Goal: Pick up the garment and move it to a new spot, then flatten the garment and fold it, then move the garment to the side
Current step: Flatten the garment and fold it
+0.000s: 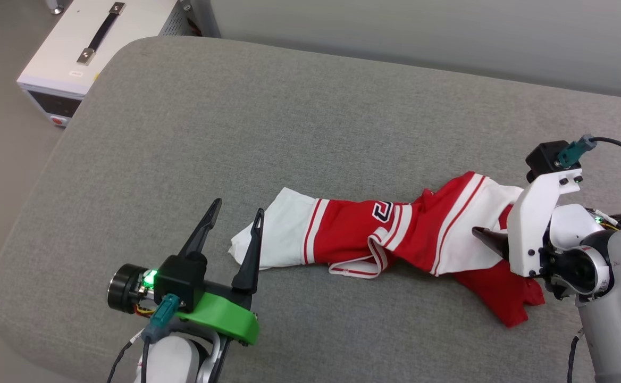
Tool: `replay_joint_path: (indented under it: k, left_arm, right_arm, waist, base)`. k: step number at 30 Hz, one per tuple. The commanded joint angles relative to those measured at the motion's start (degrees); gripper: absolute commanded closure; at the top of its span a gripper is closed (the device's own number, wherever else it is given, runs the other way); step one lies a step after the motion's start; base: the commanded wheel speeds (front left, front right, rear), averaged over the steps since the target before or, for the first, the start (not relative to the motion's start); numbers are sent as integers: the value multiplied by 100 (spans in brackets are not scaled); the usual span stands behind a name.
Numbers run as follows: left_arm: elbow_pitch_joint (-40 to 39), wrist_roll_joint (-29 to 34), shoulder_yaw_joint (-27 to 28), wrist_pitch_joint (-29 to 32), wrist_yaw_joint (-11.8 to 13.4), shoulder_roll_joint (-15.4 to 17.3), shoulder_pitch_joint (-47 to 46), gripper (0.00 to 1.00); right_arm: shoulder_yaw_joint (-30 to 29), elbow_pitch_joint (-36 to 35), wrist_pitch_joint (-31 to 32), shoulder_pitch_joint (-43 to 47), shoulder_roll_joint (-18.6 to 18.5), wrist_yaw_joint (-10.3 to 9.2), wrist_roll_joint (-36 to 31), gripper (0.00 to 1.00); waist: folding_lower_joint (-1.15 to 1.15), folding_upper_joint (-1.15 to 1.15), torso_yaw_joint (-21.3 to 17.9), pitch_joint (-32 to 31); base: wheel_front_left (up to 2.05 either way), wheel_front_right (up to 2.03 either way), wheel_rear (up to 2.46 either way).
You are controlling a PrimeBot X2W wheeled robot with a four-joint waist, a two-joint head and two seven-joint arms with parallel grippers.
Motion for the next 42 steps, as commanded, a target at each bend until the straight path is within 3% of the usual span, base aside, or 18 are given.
replay_joint_path:
  k: [1,9,10,11,19,27,33,42]
  left_arm:
    - [11,50,8,-33,-26,-64,-101,0]
    - [86,92,50,-33,-74,-167,-148,0]
    - [113,101,47,-33,-81,-176,-150,0]
    - [131,109,43,-33,-87,-183,-152,0]
    - [221,164,79,-34,-131,-203,-121,0]
    - [287,187,162,-34,-164,-141,47,0]
    - [284,184,252,-34,-166,-101,227,0]
    - [289,184,292,-34,-182,-116,227,0]
  right_arm:
    - [-63,73,12,-89,61,-4,-79,0]
    - [-93,330,-209,-158,145,-4,-219,0]
    - [-73,353,-249,-160,144,-4,-216,76]
    - [-56,366,-294,-163,139,-4,-213,100]
    - [154,443,-647,-171,38,-4,-78,100]
    - [166,-86,-1038,-87,-342,-4,73,100]
    - [-274,-862,-524,386,-734,-4,123,100]
    - [-1245,-1839,459,1516,-1028,-4,-163,100]
  waist:
    - [0,0,165,148]
    - [0,0,285,271]
    - [0,0,286,270]
    - [0,0,283,266]
    - [0,0,138,88]
    - [0,0,-182,-320]
    - [0,0,-497,-577]
    - [0,0,-1033,-505]
  base:
    - [0,0,0]
    - [0,0,0]
    - [0,0,0]
    - [0,0,0]
    - [0,0,0]
    - [0,0,0]
    - [0,0,0]
    - [0,0,0]
